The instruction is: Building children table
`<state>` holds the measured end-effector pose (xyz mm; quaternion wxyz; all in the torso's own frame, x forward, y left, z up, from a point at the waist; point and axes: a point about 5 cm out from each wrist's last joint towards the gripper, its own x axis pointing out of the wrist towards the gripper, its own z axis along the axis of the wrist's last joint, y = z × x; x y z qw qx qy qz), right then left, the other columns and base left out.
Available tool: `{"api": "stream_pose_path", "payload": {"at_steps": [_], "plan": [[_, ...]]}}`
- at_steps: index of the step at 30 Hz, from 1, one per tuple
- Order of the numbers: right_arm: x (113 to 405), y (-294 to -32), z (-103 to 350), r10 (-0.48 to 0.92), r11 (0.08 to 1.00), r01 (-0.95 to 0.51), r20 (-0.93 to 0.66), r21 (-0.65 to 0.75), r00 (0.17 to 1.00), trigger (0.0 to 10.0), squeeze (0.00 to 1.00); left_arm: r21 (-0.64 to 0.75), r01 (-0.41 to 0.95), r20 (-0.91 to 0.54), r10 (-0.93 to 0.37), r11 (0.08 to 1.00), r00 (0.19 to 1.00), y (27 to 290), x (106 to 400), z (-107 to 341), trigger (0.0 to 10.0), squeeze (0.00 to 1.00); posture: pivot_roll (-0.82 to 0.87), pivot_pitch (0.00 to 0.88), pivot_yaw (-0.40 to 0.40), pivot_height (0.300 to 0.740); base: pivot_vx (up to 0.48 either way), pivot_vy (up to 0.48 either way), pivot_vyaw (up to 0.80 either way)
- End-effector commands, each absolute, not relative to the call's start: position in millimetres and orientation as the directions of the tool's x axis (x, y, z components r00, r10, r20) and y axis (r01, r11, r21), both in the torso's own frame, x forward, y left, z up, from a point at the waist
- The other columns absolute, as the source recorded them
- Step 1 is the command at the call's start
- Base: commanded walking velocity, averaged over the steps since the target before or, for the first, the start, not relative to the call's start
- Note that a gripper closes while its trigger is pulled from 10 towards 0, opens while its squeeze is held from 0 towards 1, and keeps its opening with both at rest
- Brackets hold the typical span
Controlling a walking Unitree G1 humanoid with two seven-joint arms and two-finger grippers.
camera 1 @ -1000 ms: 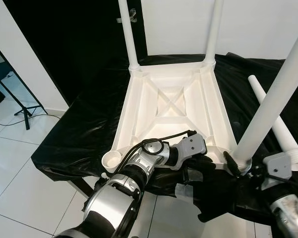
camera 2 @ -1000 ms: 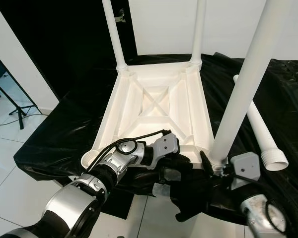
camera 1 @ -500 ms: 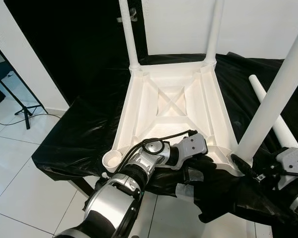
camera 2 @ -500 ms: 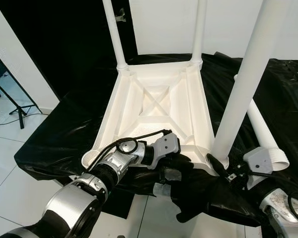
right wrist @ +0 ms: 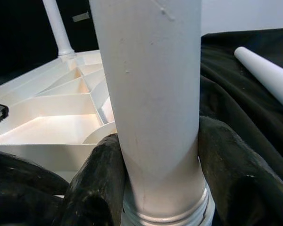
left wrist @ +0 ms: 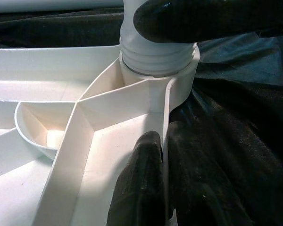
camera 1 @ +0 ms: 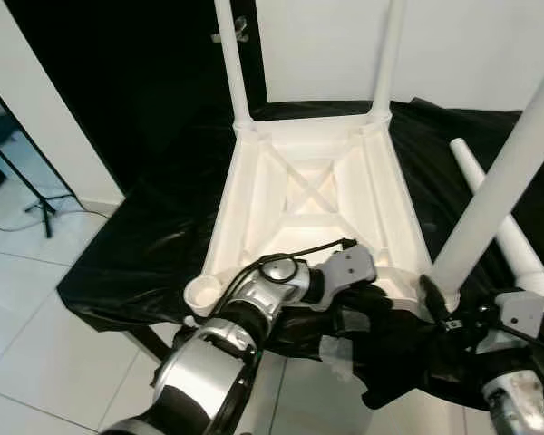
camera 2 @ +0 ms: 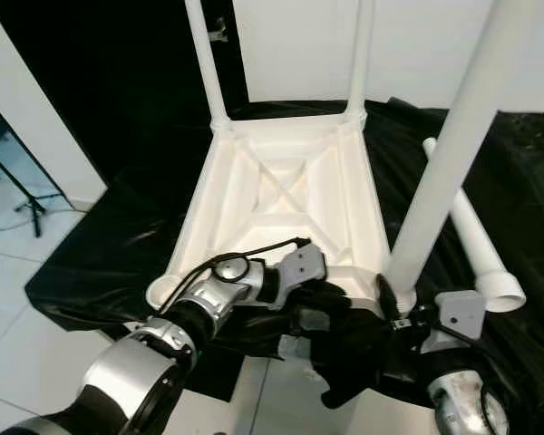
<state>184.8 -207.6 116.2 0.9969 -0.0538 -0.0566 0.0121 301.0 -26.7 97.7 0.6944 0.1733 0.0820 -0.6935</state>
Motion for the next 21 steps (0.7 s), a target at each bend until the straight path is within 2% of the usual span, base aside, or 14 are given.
{"api": "stream_pose_path", "payload": {"at_steps": [1, 2, 4, 5, 6, 9, 10, 11, 13, 15, 16, 21], "plan": [[182.2, -207.4, 105.7, -0.008, 0.995, 0.014, 0.060, -0.103, 0.998, 0.0, 0.00, 0.069, 0.981, -0.439, -0.878, 0.179, 0.191, -14.2, 297.1, 63.8, 10.0, 0.00, 0.01, 0.000, 0.072, 0.740, 0.000, 0.000, 0.00], [181.9, -210.8, 105.5, -0.082, 0.990, 0.089, 0.072, -0.109, 0.994, 0.0, 0.00, 0.069, 0.981, -0.441, -0.877, 0.179, 0.191, -13.0, 297.1, 63.2, 10.0, 0.00, 0.01, 0.000, 0.076, 0.740, 0.000, 0.000, 0.00], [182.2, -213.8, 105.5, -0.137, 0.983, 0.145, 0.078, -0.112, 0.988, 0.0, 0.00, 0.069, 0.982, -0.444, -0.876, 0.178, 0.190, -11.9, 297.1, 62.6, 10.0, 0.00, 0.01, 0.000, 0.078, 0.740, 0.000, 0.000, 0.00], [183.5, -213.7, 105.4, -0.150, 0.980, 0.159, 0.078, -0.117, 0.986, 1.6, 0.00, 0.069, 0.982, -0.446, -0.875, 0.177, 0.189, -11.2, 297.3, 62.4, 10.0, 0.00, 0.00, 0.000, 0.081, 0.740, 0.000, 0.000, 0.00], [185.6, -212.0, 105.7, -0.127, 0.983, 0.135, 0.074, -0.127, 0.989, 10.0, 0.00, 0.070, 0.982, -0.447, -0.875, 0.176, 0.188, -11.1, 297.5, 62.6, 10.0, 0.00, 0.00, 0.000, 0.081, 0.740, 0.000, 0.000, 0.00], [188.8, -208.5, 108.0, -0.054, 0.988, 0.064, 0.078, -0.138, 0.995, 10.0, 0.00, 0.072, 0.982, -0.447, -0.875, 0.174, 0.188, -11.7, 297.7, 63.3, 10.0, 0.00, 0.00, 0.000, 0.082, 0.740, 0.000, 0.000, 0.00], [189.9, -207.7, 110.4, -0.024, 0.989, 0.037, 0.090, -0.146, 0.996, 10.0, 0.27, 0.073, 0.982, -0.447, -0.875, 0.174, 0.188, -12.2, 297.8, 63.6, 10.0, 0.00, 0.00, 0.000, 0.082, 0.740, 0.000, 0.000, 0.00], [191.7, -208.0, 113.4, 0.011, 0.988, 0.005, 0.103, -0.154, 0.995, 10.0, 1.00, 0.073, 0.982, -0.446, -0.875, 0.174, 0.188, -12.8, 297.9, 64.0, 10.0, 0.00, 0.00, 0.000, 0.081, 0.740, 0.000, 0.000, 0.00], [193.8, -209.2, 116.1, 0.044, 0.986, -0.026, 0.109, -0.167, 0.993, 10.0, 1.00, 0.074, 0.982, -0.445, -0.876, 0.174, 0.188, -13.3, 297.9, 64.3, 10.0, 0.00, 0.00, 0.000, 0.081, 0.740, 0.000, 0.000, 0.00], [202.5, -215.2, 124.2, 0.125, 0.963, -0.093, 0.113, -0.251, 0.986, 10.0, 1.00, 0.073, 0.982, -0.443, -0.876, 0.174, 0.189, -14.3, 297.9, 64.7, 10.0, 0.00, -0.01, 0.000, 0.081, 0.740, 0.000, 0.000, 0.00], [205.0, -217.9, 125.9, 0.143, 0.956, -0.108, 0.110, -0.273, 0.984, 10.0, 0.00, 0.073, 0.982, -0.444, -0.876, 0.175, 0.189, -14.4, 297.8, 64.5, 10.0, 0.00, -0.01, 0.000, 0.082, 0.740, 0.000, 0.000, 0.00], [210.5, -225.7, 131.7, 0.256, 0.922, -0.222, 0.071, -0.316, 0.964, 10.0, 0.00, 0.074, 0.981, -0.444, -0.876, 0.177, 0.192, -13.9, 298.1, 64.5, 10.0, 0.00, 0.00, 0.000, 0.081, 0.740, 0.000, 0.000, 0.00]]}}
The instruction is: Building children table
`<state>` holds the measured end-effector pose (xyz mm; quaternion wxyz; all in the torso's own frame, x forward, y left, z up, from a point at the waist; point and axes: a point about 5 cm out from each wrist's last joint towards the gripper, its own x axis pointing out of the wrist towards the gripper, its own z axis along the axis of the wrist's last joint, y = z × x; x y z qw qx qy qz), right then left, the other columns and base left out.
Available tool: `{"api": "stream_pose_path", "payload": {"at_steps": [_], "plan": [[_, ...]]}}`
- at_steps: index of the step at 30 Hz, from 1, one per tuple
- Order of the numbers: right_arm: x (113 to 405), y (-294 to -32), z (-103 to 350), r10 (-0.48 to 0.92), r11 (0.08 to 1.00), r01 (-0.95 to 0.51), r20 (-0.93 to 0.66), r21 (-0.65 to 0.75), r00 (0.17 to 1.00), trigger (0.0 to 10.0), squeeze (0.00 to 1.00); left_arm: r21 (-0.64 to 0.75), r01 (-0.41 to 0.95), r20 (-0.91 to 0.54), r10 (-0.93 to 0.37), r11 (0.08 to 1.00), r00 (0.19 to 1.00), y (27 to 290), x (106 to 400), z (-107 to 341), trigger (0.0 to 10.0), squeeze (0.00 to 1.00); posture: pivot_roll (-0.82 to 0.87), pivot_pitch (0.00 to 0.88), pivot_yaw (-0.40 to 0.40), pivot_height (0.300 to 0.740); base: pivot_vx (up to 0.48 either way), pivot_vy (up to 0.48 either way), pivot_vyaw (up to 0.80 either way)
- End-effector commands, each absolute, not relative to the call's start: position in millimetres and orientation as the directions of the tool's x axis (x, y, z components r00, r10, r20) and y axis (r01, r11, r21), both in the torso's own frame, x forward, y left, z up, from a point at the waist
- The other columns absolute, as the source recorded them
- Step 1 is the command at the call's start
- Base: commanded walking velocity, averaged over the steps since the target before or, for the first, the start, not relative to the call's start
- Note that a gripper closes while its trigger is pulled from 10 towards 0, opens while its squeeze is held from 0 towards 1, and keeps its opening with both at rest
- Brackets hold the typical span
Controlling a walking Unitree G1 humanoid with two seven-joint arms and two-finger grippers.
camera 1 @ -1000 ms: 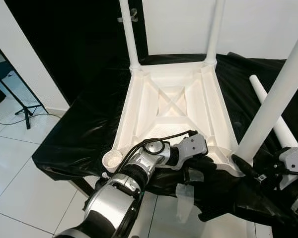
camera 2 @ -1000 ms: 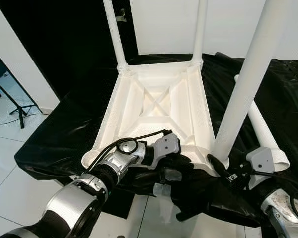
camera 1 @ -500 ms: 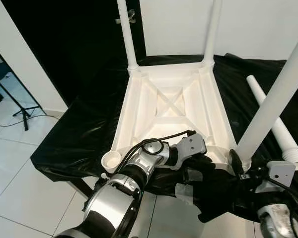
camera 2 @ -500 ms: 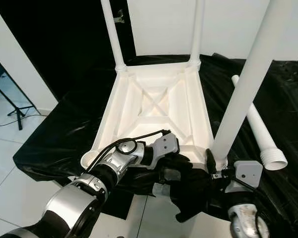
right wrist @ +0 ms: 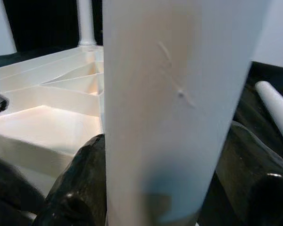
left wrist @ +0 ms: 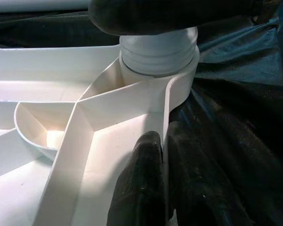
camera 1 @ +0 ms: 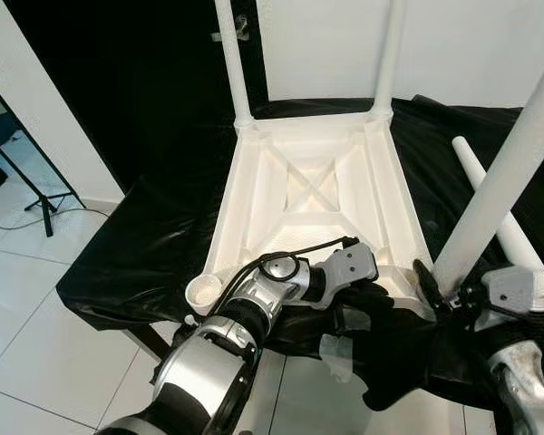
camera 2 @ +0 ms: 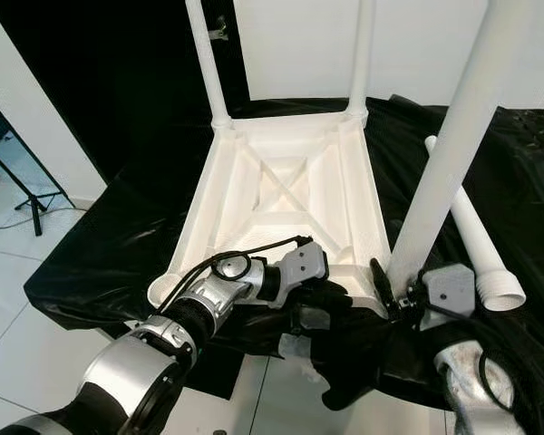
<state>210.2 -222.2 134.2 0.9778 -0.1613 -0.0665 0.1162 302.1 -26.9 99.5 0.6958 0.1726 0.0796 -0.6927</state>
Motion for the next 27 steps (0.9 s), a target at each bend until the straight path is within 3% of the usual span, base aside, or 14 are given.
{"api": "stream_pose_path", "payload": {"at_steps": [1, 7, 8, 19, 20, 21, 23, 27], "plan": [[210.4, -226.9, 131.7, 0.294, 0.906, -0.262, 0.048, -0.333, 0.955, 10.0, 0.00, 0.075, 0.981, -0.443, -0.875, 0.179, 0.193, -13.6, 298.5, 64.8, 10.0, 0.00, 0.00, 0.000, 0.079, 0.740, 0.000, 0.000, 0.00], [208.3, -231.6, 130.3, 0.363, 0.871, -0.343, -0.010, -0.352, 0.932, 10.0, 0.00, 0.075, 0.980, -0.441, -0.875, 0.184, 0.198, -13.2, 298.9, 64.9, 10.0, 0.00, 0.00, 0.000, 0.077, 0.740, 0.000, 0.000, 0.00], [207.4, -232.3, 130.2, 0.378, 0.868, -0.361, -0.020, -0.342, 0.926, 0.0, 0.00, 0.073, 0.980, -0.441, -0.875, 0.185, 0.198, -13.4, 298.3, 64.2, 10.0, 0.00, 0.00, 0.000, 0.070, 0.740, 0.000, 0.000, 0.00], [196.1, -223.8, 114.2, 0.411, 0.877, -0.422, -0.096, -0.227, 0.906, 0.0, 0.00, 0.067, 0.982, -0.441, -0.877, 0.177, 0.188, -14.6, 295.5, 61.9, 10.0, 0.00, 0.00, 0.000, 0.072, 0.740, 0.000, 0.000, 0.00], [196.2, -220.7, 110.7, 0.318, 0.923, -0.323, -0.059, -0.207, 0.946, 0.0, 0.00, 0.068, 0.982, -0.442, -0.877, 0.175, 0.187, -14.6, 295.6, 62.1, 10.0, 0.00, 0.00, 0.000, 0.071, 0.740, 0.000, 0.000, 0.00], [196.2, -220.7, 110.7, 0.318, 0.923, -0.323, -0.059, -0.207, 0.946, 0.0, 0.00, 0.068, 0.982, -0.442, -0.877, 0.175, 0.187, -14.6, 295.6, 62.1, 10.0, 0.00, 0.00, 0.000, 0.071, 0.740, 0.000, 0.000, 0.00], [195.7, -219.3, 106.6, 0.072, 0.982, -0.067, 0.025, -0.176, 0.997, 0.0, 0.00, 0.069, 0.982, -0.443, -0.877, 0.174, 0.187, -14.5, 295.5, 61.9, 10.0, 0.00, 0.00, 0.000, 0.070, 0.740, 0.000, 0.000, 0.00], [191.7, -216.1, 104.8, -0.090, 0.981, 0.102, 0.076, -0.164, 0.993, 0.0, 0.00, 0.067, 0.983, -0.444, -0.877, 0.173, 0.185, -14.2, 295.0, 61.3, 10.0, 0.00, 0.01, 0.000, 0.073, 0.740, 0.000, 0.000, 0.00]]}}
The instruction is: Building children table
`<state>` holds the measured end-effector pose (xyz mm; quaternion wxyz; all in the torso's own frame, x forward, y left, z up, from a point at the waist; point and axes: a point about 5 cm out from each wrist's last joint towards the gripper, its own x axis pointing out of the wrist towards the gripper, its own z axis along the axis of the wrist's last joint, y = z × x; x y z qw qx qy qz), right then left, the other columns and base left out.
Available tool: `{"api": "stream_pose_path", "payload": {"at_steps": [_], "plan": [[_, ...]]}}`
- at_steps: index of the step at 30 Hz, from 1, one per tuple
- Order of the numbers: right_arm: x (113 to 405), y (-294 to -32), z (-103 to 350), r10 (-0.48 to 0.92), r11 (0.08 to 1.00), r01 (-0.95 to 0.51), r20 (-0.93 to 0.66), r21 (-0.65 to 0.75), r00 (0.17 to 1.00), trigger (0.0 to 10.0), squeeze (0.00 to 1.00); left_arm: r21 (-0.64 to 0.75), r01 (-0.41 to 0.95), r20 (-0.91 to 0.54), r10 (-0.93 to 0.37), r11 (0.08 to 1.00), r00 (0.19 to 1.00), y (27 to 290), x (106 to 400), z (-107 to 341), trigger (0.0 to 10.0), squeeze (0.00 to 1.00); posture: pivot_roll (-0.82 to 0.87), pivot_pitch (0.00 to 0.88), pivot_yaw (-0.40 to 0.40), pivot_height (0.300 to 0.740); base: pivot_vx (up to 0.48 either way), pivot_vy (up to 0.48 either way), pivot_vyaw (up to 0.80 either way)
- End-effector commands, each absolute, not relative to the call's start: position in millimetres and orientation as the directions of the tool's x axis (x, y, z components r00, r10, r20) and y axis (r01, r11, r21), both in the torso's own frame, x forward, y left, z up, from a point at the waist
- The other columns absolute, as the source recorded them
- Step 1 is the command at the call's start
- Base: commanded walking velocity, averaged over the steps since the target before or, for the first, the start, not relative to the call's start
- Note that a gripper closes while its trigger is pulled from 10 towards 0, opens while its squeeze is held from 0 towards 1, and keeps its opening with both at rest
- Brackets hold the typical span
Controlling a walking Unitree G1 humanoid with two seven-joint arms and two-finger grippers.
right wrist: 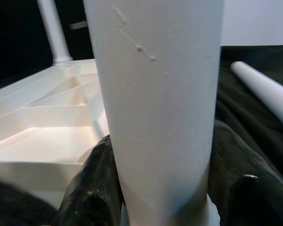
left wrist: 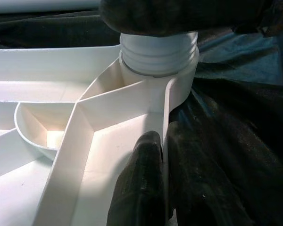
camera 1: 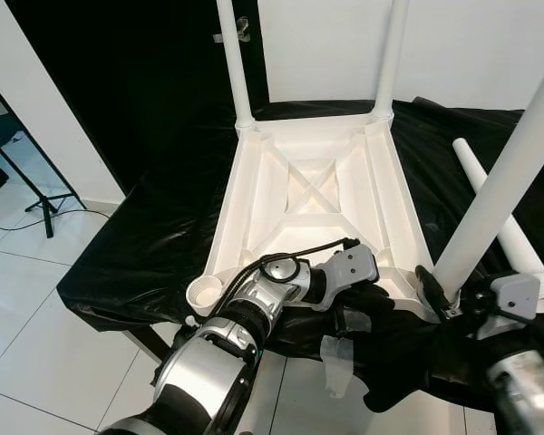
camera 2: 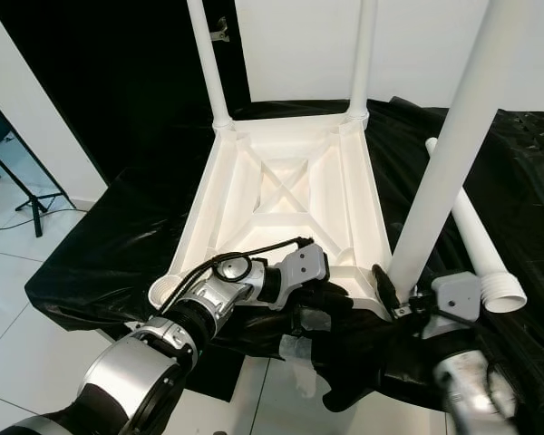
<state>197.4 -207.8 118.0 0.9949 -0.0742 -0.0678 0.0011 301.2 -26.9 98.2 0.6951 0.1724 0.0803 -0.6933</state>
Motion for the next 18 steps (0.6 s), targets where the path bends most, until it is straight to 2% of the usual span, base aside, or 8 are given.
{"api": "stream_pose_path", "payload": {"at_steps": [1, 5, 9, 10, 11, 15, 17, 18], "plan": [[191.7, -216.1, 104.8, -0.090, 0.981, 0.102, 0.076, -0.164, 0.993, 0.0, 0.00, 0.067, 0.983, -0.444, -0.877, 0.173, 0.185, -14.2, 295.0, 61.3, 10.0, 0.00, 0.01, 0.000, 0.073, 0.740, 0.000, 0.000, 0.00], [194.8, -218.2, 108.4, -0.211, 0.961, 0.228, 0.116, -0.159, 0.971, 0.0, 0.00, 0.066, 0.983, -0.448, -0.875, 0.173, 0.184, -13.0, 294.6, 60.1, 10.0, 0.00, 0.01, 0.000, 0.072, 0.740, 0.000, 0.000, 0.00], [197.6, -217.2, 108.9, -0.204, 0.963, 0.220, 0.113, -0.155, 0.973, 0.0, 0.00, 0.067, 0.983, -0.448, -0.875, 0.173, 0.184, -13.1, 294.5, 60.1, 10.0, 0.00, 0.01, 0.000, 0.071, 0.740, 0.000, 0.000, 0.00], [202.0, -210.8, 110.0, -0.121, 0.976, 0.138, 0.102, -0.169, 0.987, 10.0, 0.00, 0.066, 0.983, -0.445, -0.876, 0.173, 0.184, -14.2, 294.4, 60.5, 10.0, 0.00, 0.01, 0.000, 0.069, 0.740, 0.000, 0.000, 0.00], [202.7, -208.5, 110.8, -0.080, 0.982, 0.096, 0.101, -0.163, 0.992, 10.0, 1.00, 0.066, 0.982, -0.444, -0.877, 0.175, 0.186, -14.7, 294.6, 60.8, 10.0, 0.00, 0.00, 0.000, 0.068, 0.740, 0.000, 0.000, 0.00], [204.0, -208.1, 112.0, -0.008, 0.989, 0.021, 0.093, -0.146, 0.996, 10.0, 1.00, 0.066, 0.982, -0.442, -0.877, 0.177, 0.188, -15.0, 294.8, 61.2, 10.0, 0.00, 0.00, 0.000, 0.068, 0.740, 0.000, 0.000, 0.00], [205.5, -209.7, 115.6, 0.095, 0.981, -0.079, 0.086, -0.175, 0.992, 10.0, 1.00, 0.066, 0.982, -0.442, -0.877, 0.177, 0.188, -15.1, 294.7, 61.1, 10.0, 0.00, 0.00, 0.000, 0.069, 0.740, 0.000, 0.000, 0.00], [206.1, -211.7, 116.9, 0.141, 0.972, -0.124, 0.074, -0.200, 0.987, 10.0, 0.31, 0.066, 0.982, -0.442, -0.877, 0.177, 0.187, -15.1, 294.5, 61.0, 10.0, 0.00, 0.00, 0.000, 0.068, 0.740, 0.000, 0.000, 0.00]]}}
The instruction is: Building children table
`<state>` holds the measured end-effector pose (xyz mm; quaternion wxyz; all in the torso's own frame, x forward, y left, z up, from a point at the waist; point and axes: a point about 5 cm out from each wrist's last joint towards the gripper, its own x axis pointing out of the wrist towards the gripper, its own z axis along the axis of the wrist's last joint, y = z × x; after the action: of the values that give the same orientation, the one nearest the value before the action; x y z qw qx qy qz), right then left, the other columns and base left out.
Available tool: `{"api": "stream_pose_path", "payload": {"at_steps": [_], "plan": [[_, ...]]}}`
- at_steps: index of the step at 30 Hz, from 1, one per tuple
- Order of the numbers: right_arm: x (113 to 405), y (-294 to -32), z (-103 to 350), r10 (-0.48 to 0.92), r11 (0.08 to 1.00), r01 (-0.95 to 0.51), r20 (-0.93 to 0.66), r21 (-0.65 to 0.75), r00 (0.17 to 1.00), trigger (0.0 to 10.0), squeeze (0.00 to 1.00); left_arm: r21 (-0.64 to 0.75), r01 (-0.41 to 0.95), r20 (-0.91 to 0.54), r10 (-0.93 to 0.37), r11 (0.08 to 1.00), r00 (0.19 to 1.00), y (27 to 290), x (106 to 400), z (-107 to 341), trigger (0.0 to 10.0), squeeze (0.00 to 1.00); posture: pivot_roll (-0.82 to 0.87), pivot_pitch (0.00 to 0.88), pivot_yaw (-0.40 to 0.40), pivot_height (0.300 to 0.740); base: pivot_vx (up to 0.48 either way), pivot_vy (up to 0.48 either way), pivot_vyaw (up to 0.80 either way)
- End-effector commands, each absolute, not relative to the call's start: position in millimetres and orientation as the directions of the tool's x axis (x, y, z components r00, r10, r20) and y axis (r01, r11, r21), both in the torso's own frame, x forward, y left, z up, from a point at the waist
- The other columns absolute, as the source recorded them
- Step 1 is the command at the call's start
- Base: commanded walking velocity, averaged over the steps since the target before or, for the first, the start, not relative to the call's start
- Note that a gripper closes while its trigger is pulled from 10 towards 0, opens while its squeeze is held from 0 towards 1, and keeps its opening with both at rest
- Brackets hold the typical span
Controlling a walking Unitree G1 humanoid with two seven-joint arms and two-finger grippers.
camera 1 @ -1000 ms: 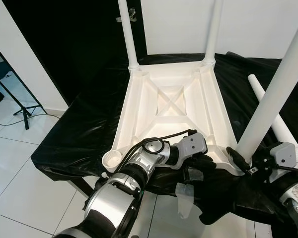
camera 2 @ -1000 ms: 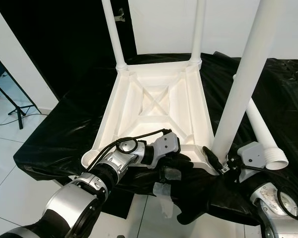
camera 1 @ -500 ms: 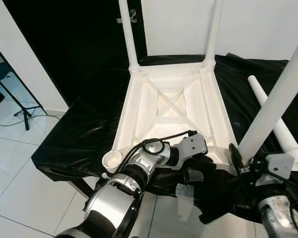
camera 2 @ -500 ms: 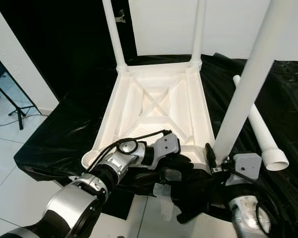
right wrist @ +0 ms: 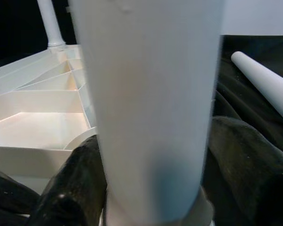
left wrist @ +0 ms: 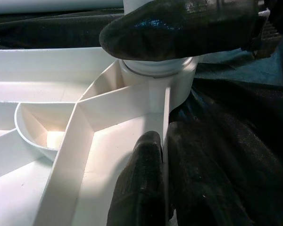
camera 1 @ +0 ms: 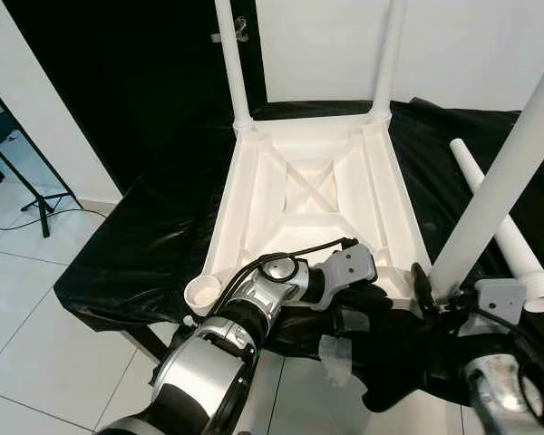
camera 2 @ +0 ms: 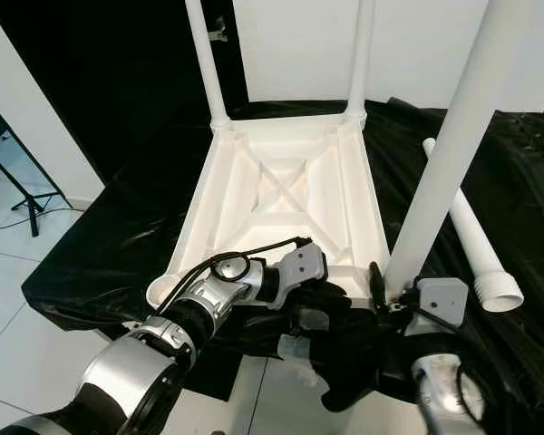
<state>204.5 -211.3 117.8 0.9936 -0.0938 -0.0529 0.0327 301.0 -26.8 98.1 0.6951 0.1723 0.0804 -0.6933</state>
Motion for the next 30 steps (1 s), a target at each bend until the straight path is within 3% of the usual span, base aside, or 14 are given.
{"api": "stream_pose_path", "payload": {"at_steps": [1, 2, 3, 7, 14, 15, 24, 30], "plan": [[206.1, -211.7, 116.9, 0.141, 0.972, -0.124, 0.074, -0.200, 0.987, 10.0, 0.31, 0.066, 0.982, -0.442, -0.877, 0.177, 0.187, -15.1, 294.5, 61.0, 10.0, 0.00, 0.00, 0.000, 0.068, 0.740, 0.000, 0.000, 0.00], [206.1, -211.7, 116.9, 0.141, 0.972, -0.124, 0.074, -0.200, 0.987, 10.0, 0.31, 0.066, 0.982, -0.442, -0.877, 0.177, 0.187, -15.1, 294.5, 61.0, 10.0, 0.00, 0.00, 0.000, 0.068, 0.740, 0.000, 0.000, 0.00], [206.3, -214.8, 119.5, 0.182, 0.959, -0.162, 0.068, -0.231, 0.981, 10.0, 0.00, 0.066, 0.982, -0.442, -0.877, 0.177, 0.188, -15.1, 294.8, 61.2, 10.0, 0.00, 0.00, 0.000, 0.067, 0.740, 0.000, 0.000, 0.00], [201.9, -223.9, 129.4, 0.378, 0.883, -0.366, -0.016, -0.294, 0.925, 10.0, 0.00, 0.068, 0.981, -0.440, -0.877, 0.182, 0.194, -14.2, 296.6, 62.8, 10.0, 0.00, 0.00, 0.000, 0.067, 0.740, 0.000, 0.000, 0.00], [199.2, -229.6, 130.1, 0.427, 0.856, -0.430, -0.074, -0.289, 0.901, 10.0, 0.00, 0.065, 0.981, -0.441, -0.877, 0.180, 0.190, -13.8, 295.4, 61.3, 10.0, 0.00, 0.00, 0.000, 0.069, 0.740, 0.000, 0.000, 0.00], [198.2, -232.5, 130.3, 0.455, 0.843, -0.463, -0.096, -0.275, 0.885, 0.0, 0.00, 0.064, 0.982, -0.441, -0.877, 0.180, 0.190, -14.2, 295.2, 61.3, 10.0, 0.00, 0.00, 0.000, 0.069, 0.740, 0.000, 0.000, 0.00], [192.5, -228.4, 118.0, 0.515, 0.810, -0.540, -0.164, -0.227, 0.841, 0.0, 0.00, 0.065, 0.981, -0.441, -0.877, 0.181, 0.191, -13.5, 295.9, 61.8, 10.0, 0.00, 0.00, 0.000, 0.074, 0.740, 0.000, 0.000, 0.00], [189.8, -214.0, 109.9, 0.457, 0.870, -0.470, -0.113, -0.152, 0.882, 0.0, 0.00, 0.067, 0.981, -0.446, -0.874, 0.180, 0.191, -11.6, 296.4, 61.3, 10.0, 0.00, 0.01, 0.000, 0.075, 0.740, 0.000, 0.000, 0.00]]}}
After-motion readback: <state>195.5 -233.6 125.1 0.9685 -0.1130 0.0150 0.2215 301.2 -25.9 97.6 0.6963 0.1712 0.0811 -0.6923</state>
